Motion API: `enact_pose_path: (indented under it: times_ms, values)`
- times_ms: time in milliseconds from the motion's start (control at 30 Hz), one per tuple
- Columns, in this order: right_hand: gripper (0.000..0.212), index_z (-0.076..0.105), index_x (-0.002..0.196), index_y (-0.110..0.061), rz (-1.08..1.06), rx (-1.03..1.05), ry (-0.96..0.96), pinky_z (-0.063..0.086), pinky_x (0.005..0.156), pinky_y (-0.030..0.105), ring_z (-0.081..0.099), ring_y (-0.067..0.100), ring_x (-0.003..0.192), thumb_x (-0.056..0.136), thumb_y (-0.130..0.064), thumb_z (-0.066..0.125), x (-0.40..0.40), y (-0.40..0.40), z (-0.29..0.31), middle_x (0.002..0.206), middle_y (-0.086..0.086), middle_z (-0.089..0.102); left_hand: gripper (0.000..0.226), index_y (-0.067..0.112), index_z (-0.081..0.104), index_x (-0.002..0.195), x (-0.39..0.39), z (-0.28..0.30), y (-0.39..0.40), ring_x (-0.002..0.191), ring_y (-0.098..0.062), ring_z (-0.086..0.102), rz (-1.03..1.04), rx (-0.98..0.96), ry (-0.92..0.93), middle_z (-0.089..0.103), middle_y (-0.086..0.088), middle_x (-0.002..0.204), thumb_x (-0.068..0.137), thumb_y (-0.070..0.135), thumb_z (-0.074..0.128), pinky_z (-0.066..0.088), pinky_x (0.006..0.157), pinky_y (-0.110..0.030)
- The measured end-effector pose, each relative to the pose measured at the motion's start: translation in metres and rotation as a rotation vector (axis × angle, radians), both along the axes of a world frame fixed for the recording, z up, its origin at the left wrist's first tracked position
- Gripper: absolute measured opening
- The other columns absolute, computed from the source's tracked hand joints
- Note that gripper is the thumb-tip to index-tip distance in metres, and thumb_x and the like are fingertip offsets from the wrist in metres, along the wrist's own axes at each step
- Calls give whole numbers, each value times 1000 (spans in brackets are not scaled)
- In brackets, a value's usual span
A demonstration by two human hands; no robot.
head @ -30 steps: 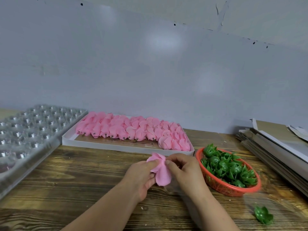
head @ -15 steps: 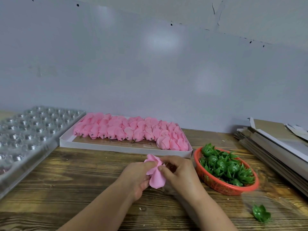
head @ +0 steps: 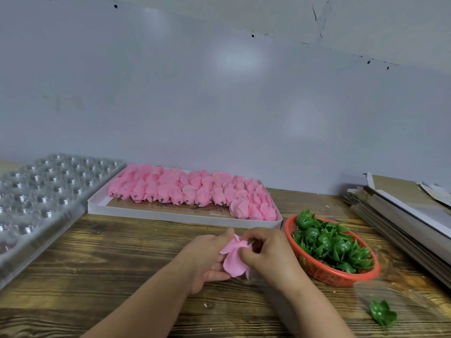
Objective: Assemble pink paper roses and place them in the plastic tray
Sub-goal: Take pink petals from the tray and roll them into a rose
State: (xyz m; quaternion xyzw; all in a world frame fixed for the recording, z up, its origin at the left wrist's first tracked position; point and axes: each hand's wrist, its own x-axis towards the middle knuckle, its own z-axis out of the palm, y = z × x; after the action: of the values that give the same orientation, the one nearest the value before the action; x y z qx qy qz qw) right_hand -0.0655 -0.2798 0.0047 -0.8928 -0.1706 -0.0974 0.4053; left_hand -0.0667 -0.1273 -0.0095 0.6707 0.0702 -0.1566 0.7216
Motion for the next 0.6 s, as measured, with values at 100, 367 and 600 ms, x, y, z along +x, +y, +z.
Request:
enact_pose_path:
  times_ms: [100, 367, 600]
  values:
    - [8, 66, 69, -19, -114, -160, -27, 49, 57, 30, 58, 9, 56, 70, -13, 62, 4, -6, 2, 61, 1, 65, 43, 23, 53, 127, 2, 0, -2, 99, -17, 66, 205, 338, -303, 66, 0, 113, 91, 45, 60, 53, 88, -34]
    - [29, 53, 71, -31, 48, -165, 78, 42, 50, 18, 53, 3, 52, 67, -3, 63, -4, -2, 12, 65, -4, 61, 115, 48, -4, 148, -9, 6, 0, 140, 2, 26, -345, 446, -680, 28, 25, 150, 66, 39, 75, 23, 116, -28]
    - [24, 59, 81, -17, 115, 22, 76, 38, 53, 22, 45, 2, 55, 66, 1, 62, -10, 9, 9, 66, -5, 57, 123, 42, -17, 148, -11, -4, -15, 122, -15, 50, -205, 723, -716, 53, 9, 132, 71, 25, 77, 41, 106, -37]
